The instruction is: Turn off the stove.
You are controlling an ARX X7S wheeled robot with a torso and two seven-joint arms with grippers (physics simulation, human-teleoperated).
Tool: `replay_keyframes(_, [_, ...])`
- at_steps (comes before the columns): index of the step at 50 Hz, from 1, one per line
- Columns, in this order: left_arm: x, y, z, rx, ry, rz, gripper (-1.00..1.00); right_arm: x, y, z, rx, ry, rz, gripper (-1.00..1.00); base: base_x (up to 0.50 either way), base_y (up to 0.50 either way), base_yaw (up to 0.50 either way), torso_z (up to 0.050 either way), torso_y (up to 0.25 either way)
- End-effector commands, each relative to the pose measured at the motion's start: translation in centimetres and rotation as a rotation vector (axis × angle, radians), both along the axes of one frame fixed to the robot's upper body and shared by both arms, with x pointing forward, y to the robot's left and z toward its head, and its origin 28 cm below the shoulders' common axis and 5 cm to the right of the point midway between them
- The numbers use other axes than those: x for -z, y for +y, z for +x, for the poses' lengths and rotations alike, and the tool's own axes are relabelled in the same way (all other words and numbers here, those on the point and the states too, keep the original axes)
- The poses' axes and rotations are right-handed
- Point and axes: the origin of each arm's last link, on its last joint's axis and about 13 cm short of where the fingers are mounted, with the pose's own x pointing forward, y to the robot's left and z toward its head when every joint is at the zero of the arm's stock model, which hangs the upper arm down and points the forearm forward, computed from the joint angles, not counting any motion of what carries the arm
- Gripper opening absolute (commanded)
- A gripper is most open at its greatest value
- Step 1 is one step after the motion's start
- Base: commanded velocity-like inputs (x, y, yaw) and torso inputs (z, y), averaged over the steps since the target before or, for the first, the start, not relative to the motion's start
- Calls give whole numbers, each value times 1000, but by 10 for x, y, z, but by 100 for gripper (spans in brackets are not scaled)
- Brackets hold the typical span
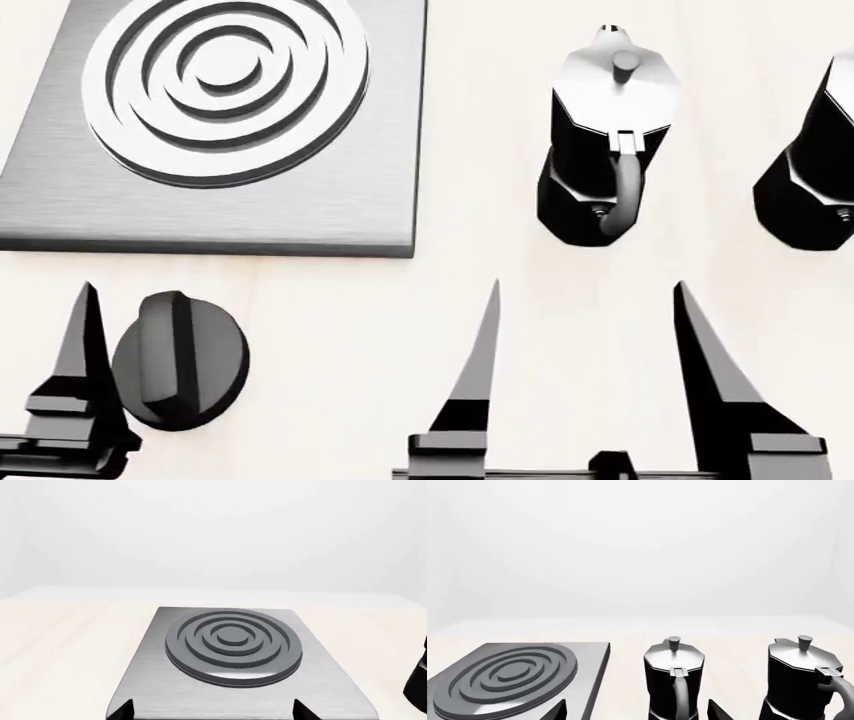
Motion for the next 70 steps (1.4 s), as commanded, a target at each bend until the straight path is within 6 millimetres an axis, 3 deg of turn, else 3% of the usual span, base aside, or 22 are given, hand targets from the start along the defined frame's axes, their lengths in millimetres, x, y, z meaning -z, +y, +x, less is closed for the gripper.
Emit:
replay_keyframes(1, [-8,-2,-5,16,-19,-1,100,-8,1,-1,-6,-20,2,100,0,0,0,0,0])
replay_keyframes(70, [-46,-8,-16,65,-135,-18,100,-45,10,-1,-50,-122,36,100,0,0,0,0,0])
